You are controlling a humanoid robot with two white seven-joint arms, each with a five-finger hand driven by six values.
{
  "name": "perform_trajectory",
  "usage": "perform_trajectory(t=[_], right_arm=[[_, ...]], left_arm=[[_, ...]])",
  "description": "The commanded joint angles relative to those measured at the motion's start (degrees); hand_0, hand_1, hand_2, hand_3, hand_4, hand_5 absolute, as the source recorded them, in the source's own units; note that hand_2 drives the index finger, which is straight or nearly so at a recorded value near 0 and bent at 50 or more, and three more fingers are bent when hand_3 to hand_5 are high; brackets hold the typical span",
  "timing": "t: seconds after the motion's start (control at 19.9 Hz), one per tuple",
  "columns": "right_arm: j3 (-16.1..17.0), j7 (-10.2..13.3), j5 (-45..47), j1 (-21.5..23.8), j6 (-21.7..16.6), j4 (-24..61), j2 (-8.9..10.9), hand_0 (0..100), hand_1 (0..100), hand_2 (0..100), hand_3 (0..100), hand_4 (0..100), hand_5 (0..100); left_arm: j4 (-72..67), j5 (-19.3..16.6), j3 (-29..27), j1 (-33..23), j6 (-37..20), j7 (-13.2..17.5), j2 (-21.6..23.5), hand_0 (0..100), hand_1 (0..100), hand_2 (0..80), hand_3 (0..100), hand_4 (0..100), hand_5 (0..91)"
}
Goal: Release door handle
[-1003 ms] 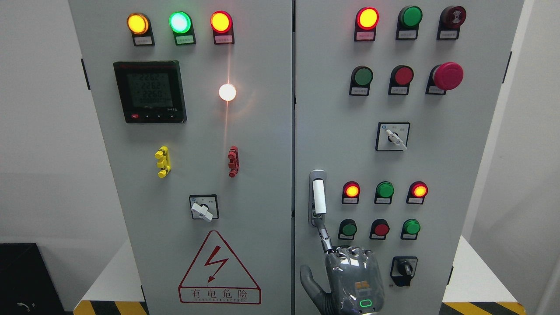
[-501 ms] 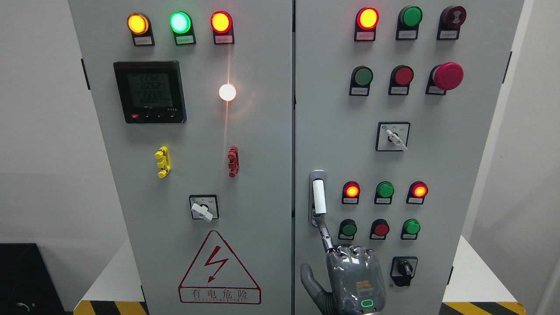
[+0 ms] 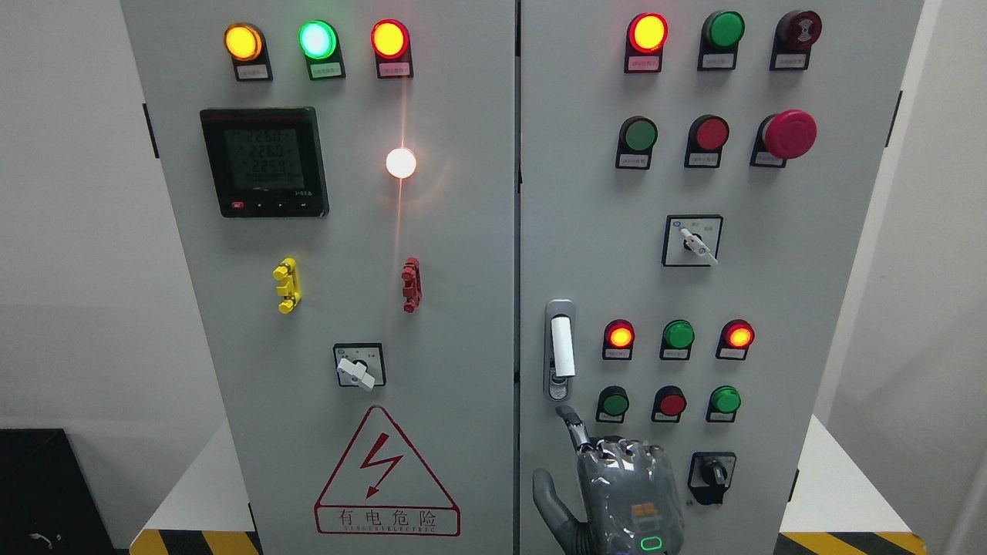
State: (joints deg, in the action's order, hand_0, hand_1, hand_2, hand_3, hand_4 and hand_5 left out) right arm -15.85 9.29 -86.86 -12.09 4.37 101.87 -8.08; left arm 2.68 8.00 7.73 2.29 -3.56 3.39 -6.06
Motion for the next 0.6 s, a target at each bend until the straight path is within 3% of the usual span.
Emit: perform_trajectory(t=[0.0,0.25,0.55], right_arm=[[0.5,-0.3,0.3,1.5,-0.5,3.2,0.0,59,33,43,88,93,100],[0.5,-0.4,0.4,2.4,-0.9,4.6,0.0,55,26,50,83,89,98],[1.0,-0.4,0.4,1.5,-0.9,4.7,0.0,30,24,71,93,91,97]], left_arm=[[0.0,0.0,0.0,0.0,0.0,0.0,0.0,12,56,0.0,0,0,0.0],[0.0,0.0,0.0,0.0,0.0,0.0,0.0,12,56,0.0,0,0,0.0],[0.0,0.0,0.0,0.0,0.0,0.0,0.0,12,56,0.0,0,0,0.0]])
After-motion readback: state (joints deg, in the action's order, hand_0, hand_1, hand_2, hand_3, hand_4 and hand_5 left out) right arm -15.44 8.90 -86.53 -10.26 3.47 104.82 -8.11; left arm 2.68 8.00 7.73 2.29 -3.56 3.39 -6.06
